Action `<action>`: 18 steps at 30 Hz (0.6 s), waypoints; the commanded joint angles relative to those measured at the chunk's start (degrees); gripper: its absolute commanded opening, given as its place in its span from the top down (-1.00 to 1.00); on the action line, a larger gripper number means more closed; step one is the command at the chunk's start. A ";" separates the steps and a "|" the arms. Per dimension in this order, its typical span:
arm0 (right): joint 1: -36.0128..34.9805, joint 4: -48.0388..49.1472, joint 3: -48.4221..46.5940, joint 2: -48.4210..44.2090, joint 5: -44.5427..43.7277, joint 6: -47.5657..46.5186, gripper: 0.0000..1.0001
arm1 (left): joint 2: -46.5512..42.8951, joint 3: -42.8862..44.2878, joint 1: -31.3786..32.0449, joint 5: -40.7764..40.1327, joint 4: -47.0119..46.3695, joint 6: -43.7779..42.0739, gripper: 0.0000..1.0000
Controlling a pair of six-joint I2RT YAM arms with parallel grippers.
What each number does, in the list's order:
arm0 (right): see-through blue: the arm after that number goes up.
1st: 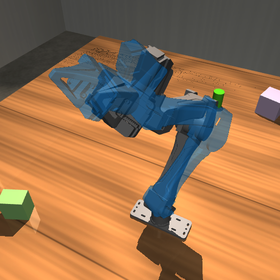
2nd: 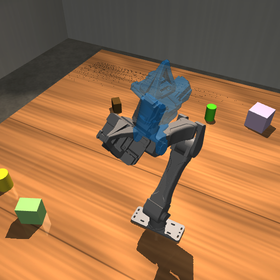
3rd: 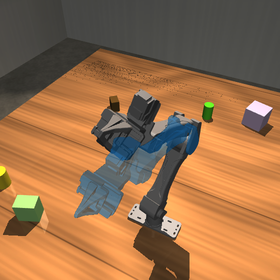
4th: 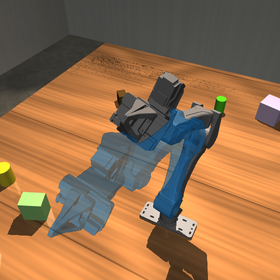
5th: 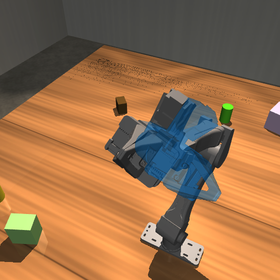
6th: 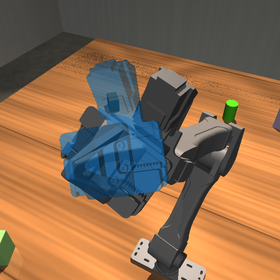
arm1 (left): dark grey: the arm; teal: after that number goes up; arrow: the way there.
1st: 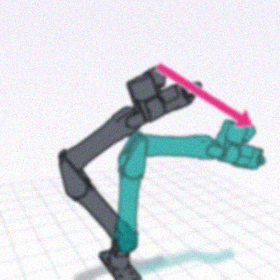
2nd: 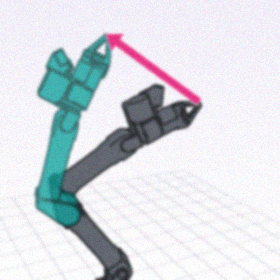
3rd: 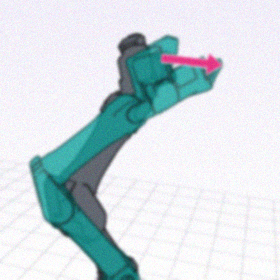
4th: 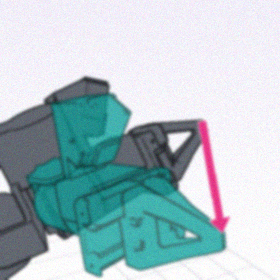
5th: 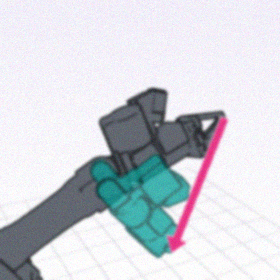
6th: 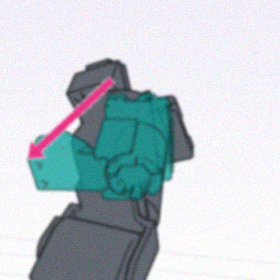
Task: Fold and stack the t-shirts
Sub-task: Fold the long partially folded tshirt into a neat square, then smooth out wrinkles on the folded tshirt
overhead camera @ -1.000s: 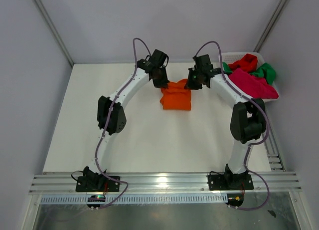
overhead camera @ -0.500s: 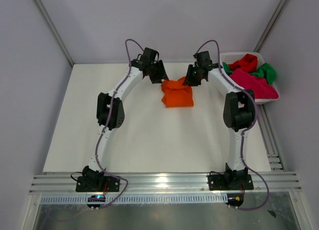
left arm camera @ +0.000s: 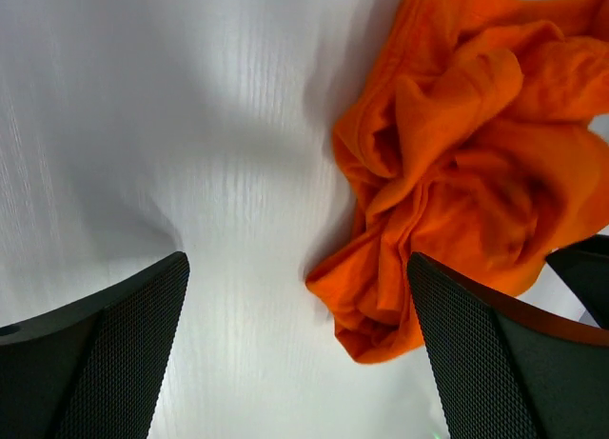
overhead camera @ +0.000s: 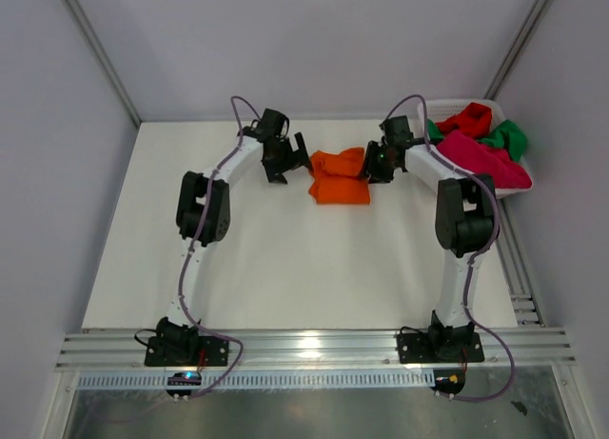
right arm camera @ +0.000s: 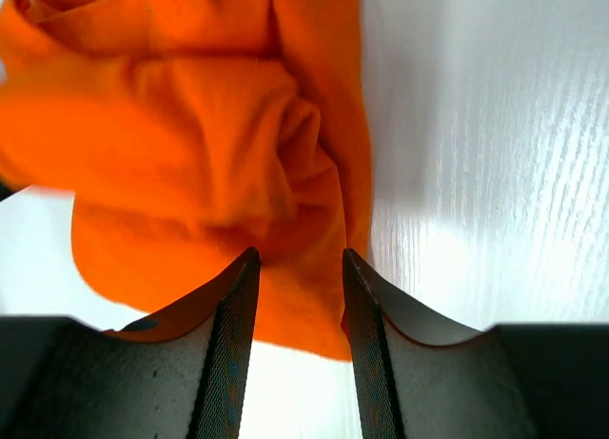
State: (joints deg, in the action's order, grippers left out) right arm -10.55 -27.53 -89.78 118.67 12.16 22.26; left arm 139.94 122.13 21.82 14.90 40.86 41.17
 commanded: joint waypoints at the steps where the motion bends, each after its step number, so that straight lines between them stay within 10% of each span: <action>1: -0.26 2.48 1.88 -6.25 -1.27 -2.48 0.11 | -7.65 -2.68 0.41 2.42 -3.07 -1.97 -0.98; 18: -0.26 0.46 7.68 -18.55 0.23 -5.48 0.11 | -20.49 -8.31 0.41 -0.83 2.46 -4.78 -0.99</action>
State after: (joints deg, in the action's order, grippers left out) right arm -10.55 -27.55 -83.74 105.49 11.94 18.02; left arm 127.37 113.06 22.15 15.11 42.30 37.63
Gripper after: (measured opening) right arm 0.443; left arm 0.991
